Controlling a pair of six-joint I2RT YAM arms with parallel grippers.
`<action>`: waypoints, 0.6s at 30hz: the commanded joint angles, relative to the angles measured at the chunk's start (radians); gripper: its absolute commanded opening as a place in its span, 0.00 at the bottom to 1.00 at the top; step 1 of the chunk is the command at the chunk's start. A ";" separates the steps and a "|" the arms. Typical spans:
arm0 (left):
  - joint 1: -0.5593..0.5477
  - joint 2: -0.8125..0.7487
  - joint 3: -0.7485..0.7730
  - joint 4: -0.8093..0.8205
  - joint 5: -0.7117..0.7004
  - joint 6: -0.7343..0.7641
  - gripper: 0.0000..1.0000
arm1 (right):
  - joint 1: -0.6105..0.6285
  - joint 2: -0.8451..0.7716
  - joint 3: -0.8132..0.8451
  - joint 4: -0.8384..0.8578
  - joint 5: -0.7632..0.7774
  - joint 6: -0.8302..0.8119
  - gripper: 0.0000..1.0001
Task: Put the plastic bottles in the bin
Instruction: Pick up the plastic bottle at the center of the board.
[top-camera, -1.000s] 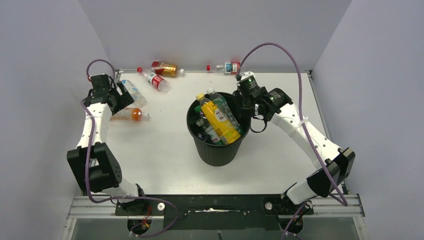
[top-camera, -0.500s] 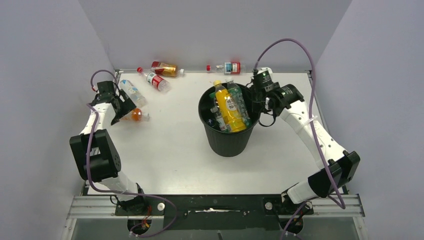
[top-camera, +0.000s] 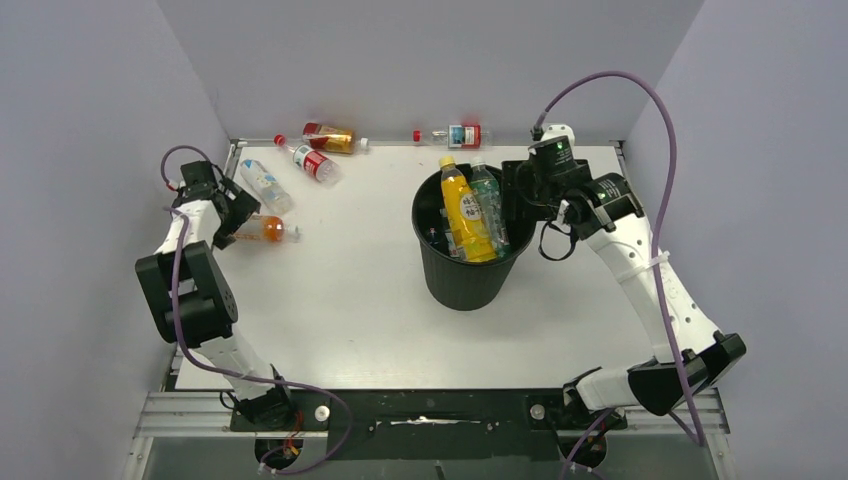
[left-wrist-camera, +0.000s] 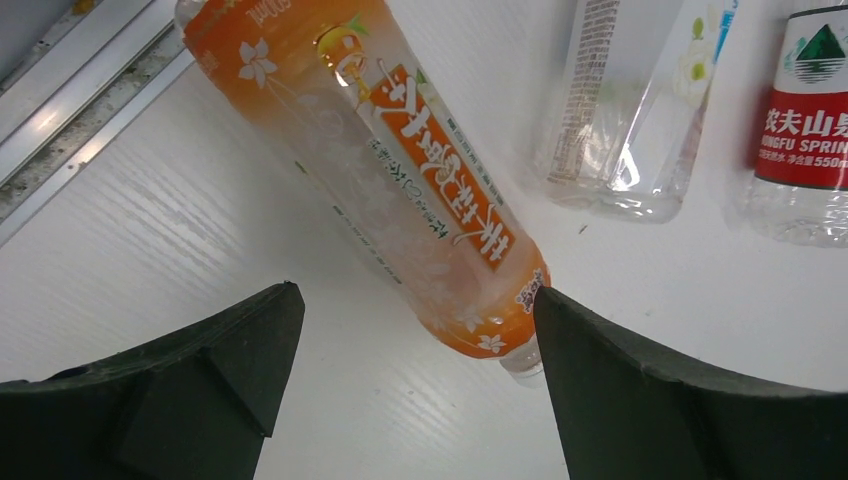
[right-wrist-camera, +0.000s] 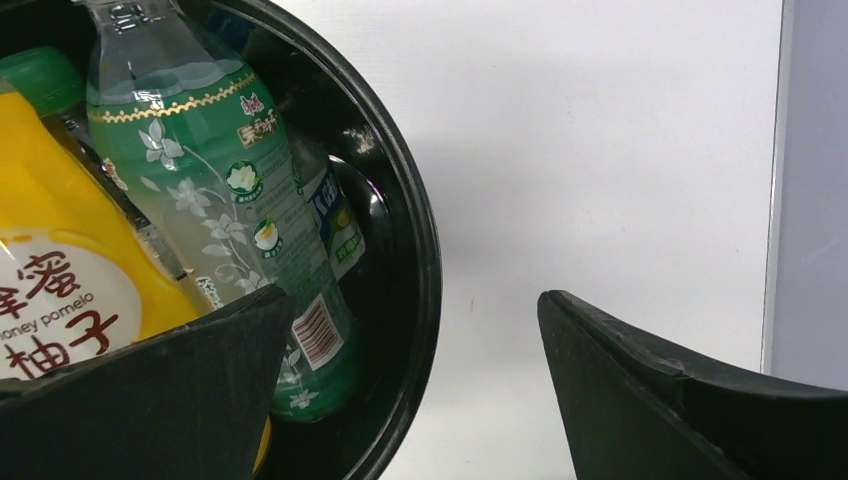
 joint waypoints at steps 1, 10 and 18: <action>0.004 0.027 0.071 0.073 0.035 -0.103 0.87 | 0.006 -0.046 0.035 -0.006 -0.009 -0.010 1.00; -0.016 0.197 0.179 -0.043 0.001 -0.245 0.87 | 0.006 -0.069 0.030 0.001 -0.042 -0.024 0.99; -0.064 0.228 0.139 -0.024 -0.003 -0.261 0.86 | 0.006 -0.085 -0.001 0.018 -0.068 -0.031 0.99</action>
